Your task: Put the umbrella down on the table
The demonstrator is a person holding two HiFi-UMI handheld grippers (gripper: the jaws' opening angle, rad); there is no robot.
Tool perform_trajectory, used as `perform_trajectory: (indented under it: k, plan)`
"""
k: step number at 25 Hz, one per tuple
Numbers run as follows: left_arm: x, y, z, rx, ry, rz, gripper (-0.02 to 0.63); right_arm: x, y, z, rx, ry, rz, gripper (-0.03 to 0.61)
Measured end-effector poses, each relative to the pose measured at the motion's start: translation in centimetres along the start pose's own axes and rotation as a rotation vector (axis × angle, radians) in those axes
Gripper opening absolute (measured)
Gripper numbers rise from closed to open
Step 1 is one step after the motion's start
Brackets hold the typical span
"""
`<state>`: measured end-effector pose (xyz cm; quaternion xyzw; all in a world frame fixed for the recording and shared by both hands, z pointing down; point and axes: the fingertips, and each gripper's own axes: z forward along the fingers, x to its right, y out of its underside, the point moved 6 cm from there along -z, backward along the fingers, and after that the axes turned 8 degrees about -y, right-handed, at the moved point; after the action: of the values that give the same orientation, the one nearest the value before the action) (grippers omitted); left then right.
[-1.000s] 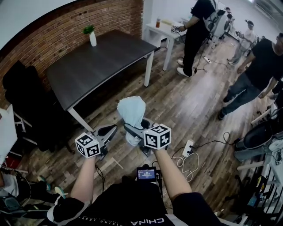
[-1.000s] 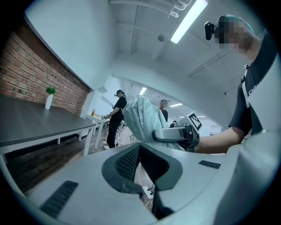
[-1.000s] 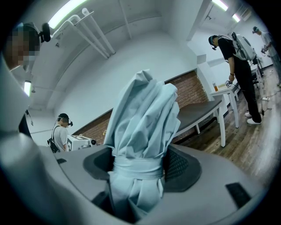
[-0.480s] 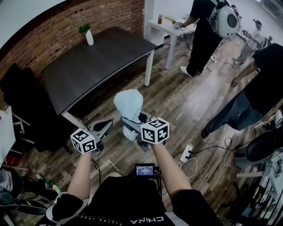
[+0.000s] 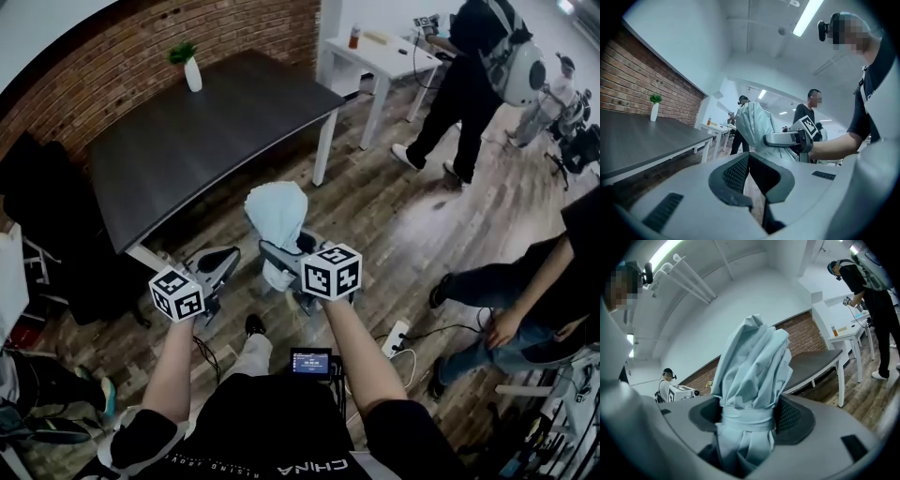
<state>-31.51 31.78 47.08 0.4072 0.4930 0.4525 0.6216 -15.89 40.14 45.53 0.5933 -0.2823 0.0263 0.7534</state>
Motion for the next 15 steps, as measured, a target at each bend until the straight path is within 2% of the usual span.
perform_trajectory:
  k: [7,15]
  plan:
    - [-7.1,-2.3,3.8,0.006,0.033,-0.007,0.003,4.3,-3.4,5.8,0.013,0.015,0.014,0.304]
    - [-14.9,-6.4,6.2,0.012,0.072,0.019,0.003,7.7,-8.1,12.4,0.023,0.048,0.001,0.304]
